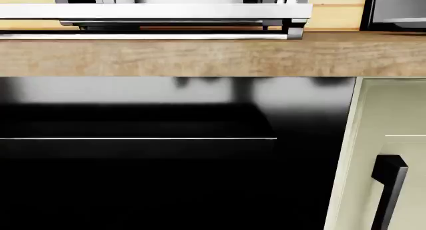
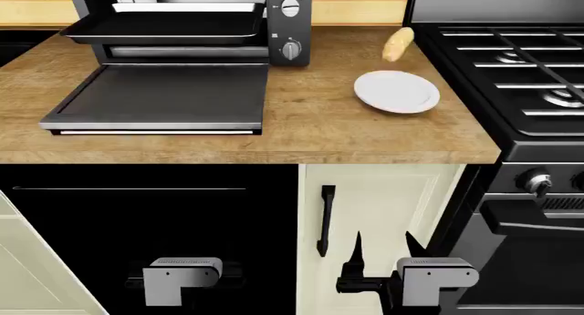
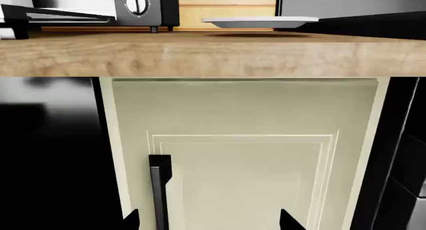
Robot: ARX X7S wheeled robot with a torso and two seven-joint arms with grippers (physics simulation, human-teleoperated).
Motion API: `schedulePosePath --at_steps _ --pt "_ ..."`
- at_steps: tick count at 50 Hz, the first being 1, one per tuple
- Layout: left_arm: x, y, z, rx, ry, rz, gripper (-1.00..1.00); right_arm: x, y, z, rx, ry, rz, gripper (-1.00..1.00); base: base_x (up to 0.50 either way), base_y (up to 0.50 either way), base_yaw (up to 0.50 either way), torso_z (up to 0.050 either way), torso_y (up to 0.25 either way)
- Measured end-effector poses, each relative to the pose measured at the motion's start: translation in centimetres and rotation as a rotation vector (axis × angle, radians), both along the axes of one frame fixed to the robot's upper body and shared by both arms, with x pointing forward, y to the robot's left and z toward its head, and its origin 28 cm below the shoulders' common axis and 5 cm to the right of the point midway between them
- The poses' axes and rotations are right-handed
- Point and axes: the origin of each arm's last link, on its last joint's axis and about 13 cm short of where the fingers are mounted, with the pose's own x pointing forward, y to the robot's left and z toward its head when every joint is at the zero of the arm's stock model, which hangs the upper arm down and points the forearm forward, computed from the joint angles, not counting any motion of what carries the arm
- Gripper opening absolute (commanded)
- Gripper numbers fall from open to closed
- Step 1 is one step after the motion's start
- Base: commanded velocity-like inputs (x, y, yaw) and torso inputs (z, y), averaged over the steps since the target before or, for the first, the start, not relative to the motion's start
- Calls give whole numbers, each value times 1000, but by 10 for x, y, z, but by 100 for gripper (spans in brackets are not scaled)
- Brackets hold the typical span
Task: Place the baguette on the tray of the toaster oven.
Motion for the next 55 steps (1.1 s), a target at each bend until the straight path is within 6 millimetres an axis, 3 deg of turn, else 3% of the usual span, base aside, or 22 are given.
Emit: schedulePosePath --at_steps 37,44,55 --pt "0 1 4 17 -32 -1 100 1 0 2 -19 6 -13 100 0 0 0 0 0" --pt "2 4 25 26 -91 11 100 3 1 22 -71 -9 -19 100 0 0 0 0 0" --pt "14 14 81 34 -201 31 100 10 1 77 -157 -61 -28 100 0 0 0 0 0"
